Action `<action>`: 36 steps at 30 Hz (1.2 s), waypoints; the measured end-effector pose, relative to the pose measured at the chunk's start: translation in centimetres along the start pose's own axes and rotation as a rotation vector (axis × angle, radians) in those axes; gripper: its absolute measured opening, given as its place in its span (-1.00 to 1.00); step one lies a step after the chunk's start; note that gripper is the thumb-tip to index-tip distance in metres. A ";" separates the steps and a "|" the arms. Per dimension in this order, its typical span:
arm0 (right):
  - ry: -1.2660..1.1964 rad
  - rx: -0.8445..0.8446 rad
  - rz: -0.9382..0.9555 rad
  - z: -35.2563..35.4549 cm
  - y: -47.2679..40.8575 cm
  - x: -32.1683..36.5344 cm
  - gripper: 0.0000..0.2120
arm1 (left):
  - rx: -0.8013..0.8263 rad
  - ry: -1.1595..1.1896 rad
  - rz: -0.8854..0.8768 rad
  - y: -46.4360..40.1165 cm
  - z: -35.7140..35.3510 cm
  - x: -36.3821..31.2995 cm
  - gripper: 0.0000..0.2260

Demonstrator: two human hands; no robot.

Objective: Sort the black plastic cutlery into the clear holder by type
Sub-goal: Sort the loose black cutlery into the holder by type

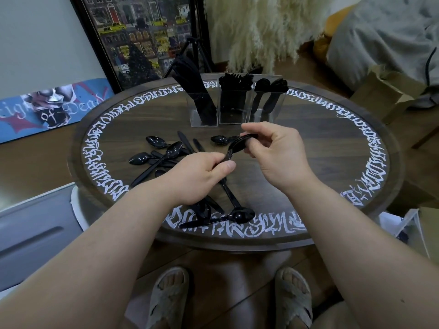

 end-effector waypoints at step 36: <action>-0.232 -0.344 -0.019 6.1 0.2 2.4 -0.79 | -0.464 -0.253 0.030 -1.0 1.4 -2.1 -0.55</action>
Point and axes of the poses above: each hand's wrist, its own y-axis away from the middle knuckle, its own z-axis out of the back of the hand, x = y × z, the point moved 5 cm from there along -y, towards the middle knuckle, and after that the axes turned 14 degrees about -y, right-handed, at the moved point
